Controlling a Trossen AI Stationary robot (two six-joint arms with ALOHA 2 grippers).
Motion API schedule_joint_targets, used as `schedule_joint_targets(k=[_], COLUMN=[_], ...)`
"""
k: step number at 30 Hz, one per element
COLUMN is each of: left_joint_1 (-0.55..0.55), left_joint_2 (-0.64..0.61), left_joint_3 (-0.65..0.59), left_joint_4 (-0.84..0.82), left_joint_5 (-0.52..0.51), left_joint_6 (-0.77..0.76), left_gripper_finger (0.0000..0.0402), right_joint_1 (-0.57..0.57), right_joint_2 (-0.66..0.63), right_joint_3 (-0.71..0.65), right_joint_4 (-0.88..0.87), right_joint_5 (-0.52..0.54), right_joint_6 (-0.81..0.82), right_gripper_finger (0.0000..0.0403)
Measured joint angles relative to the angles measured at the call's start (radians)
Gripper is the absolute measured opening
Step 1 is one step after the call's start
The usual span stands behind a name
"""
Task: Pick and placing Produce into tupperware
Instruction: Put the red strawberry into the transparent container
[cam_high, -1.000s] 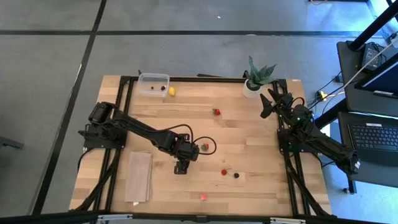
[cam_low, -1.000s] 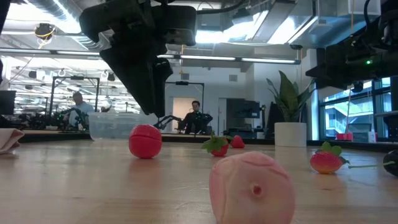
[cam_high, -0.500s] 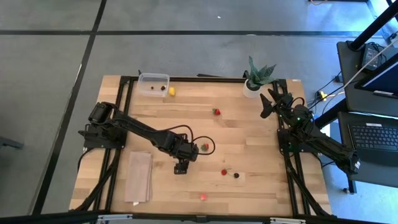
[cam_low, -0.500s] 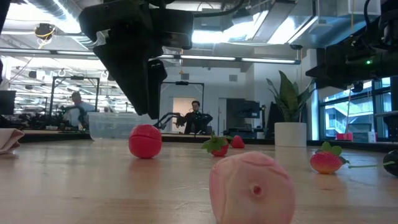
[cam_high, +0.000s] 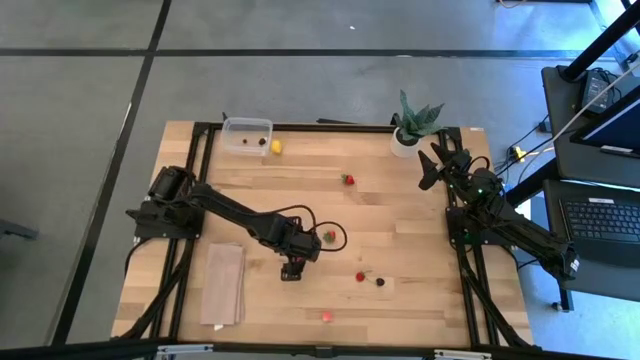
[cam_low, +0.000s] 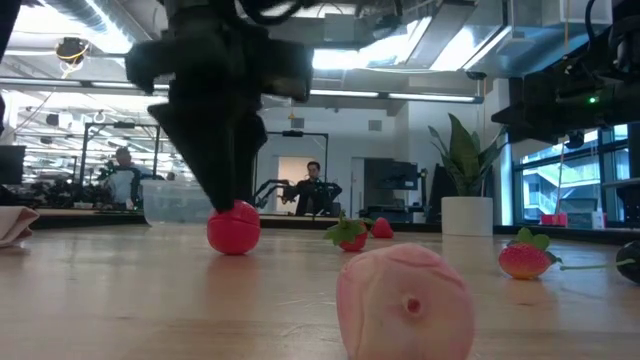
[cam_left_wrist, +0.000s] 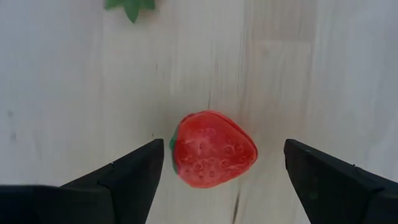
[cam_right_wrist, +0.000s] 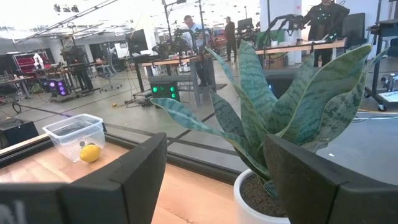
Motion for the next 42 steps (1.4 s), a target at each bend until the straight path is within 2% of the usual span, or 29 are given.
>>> schedule_joint_targets(k=[12, 16, 23, 42], left_joint_1=[0.021, 0.029, 0.025, 0.026], left_joint_2=[0.024, 0.044, 0.085, 0.086], left_joint_3=[0.0, 0.001, 0.0, 0.001], left_joint_4=[0.002, 0.012, 0.018, 0.065], left_joint_5=[-0.017, 0.013, 0.043, 0.044], left_joint_6=[-0.025, -0.026, -0.027, -0.053], left_gripper_finger=[0.0288, 0.0279, 0.0278, 0.0278], right_joint_1=[0.0, 0.0, 0.0, 0.0], right_joint_2=[0.0, 0.0, 0.002, 0.033], right_joint_3=[0.0, 0.0, 0.0, 0.0], right_joint_4=[0.0, 0.0, 0.0, 0.0], right_joint_5=[0.0, 0.0, 0.0, 0.0], right_joint_6=[0.0, 0.0, 0.0, 0.0], right_gripper_finger=[0.0269, 0.0269, 0.0269, 0.0269])
